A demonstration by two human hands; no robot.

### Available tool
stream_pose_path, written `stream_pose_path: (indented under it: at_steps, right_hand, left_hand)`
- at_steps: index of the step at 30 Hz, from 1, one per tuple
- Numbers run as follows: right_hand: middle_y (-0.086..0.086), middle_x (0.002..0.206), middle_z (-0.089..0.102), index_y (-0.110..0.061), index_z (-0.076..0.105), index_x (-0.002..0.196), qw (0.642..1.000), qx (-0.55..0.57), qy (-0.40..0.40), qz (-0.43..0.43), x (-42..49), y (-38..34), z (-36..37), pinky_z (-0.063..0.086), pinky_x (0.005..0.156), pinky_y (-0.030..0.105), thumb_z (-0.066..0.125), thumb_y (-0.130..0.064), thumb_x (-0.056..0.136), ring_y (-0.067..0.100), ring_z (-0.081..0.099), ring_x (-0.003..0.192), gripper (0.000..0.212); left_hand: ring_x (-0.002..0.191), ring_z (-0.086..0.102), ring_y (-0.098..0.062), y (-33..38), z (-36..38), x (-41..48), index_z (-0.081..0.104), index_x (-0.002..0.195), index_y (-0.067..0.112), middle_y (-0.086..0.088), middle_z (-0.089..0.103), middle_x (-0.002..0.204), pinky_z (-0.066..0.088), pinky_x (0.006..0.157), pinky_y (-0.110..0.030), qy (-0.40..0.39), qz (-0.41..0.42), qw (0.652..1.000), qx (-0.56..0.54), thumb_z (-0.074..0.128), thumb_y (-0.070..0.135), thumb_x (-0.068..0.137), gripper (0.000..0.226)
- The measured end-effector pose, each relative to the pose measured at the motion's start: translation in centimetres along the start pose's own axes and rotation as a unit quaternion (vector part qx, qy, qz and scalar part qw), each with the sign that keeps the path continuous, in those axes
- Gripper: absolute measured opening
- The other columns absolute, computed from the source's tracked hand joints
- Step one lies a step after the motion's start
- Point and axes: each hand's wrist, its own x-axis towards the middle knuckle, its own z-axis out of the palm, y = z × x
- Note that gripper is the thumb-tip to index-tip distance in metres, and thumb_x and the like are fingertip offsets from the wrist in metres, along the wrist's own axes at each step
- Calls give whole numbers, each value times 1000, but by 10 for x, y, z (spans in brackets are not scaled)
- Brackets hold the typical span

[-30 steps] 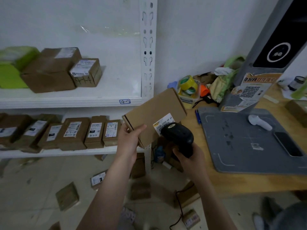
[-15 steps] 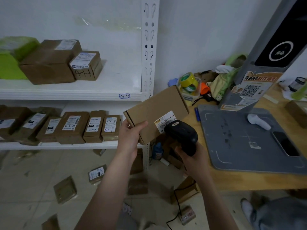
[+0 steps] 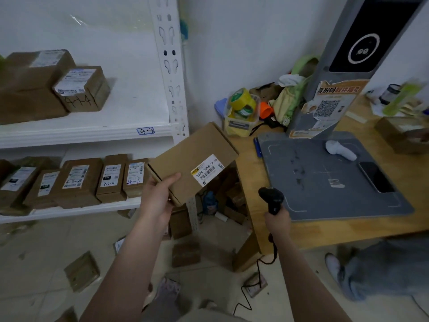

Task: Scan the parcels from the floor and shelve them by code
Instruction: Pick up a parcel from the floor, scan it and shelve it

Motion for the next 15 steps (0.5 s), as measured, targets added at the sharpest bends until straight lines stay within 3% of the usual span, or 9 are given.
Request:
stream_pose_path:
  at_steps: [3,6,11,15]
  right_hand:
    - [10,89,60,-4,59,112,998,-56,-29,24,16,14,4,44,73,34,52,-4,92,26,57,85,21]
    - [20,110,65,0,57,121,995,-78,-42,43,33,26,10,49,79,40,49,-9,93,34,61,99,30]
    - [21,121,61,-3,49,133,992,-101,-33,61,41,25,17,48,84,41,48,-8,94,38,59,110,39]
    - [22,126,57,-2,45,134,991,-104,-12,89,43,22,23,51,93,48,55,-11,89,39,56,114,47]
  left_hand:
    - [102,63,-22,-10,1,0,57,117,17,-6,66,110,54,77,-39,10,-21,1000,7,70,6,90,32]
    - [100,64,-23,-13,5,2,57,101,20,-6,67,106,55,84,-43,26,-34,999,14,71,6,89,23]
    - [102,63,-26,-9,6,10,56,123,13,-10,66,114,55,78,-43,34,-49,998,15,72,7,88,39]
    - [100,63,-24,-9,10,16,56,127,13,-8,66,112,53,70,-39,32,-44,998,16,70,6,89,41]
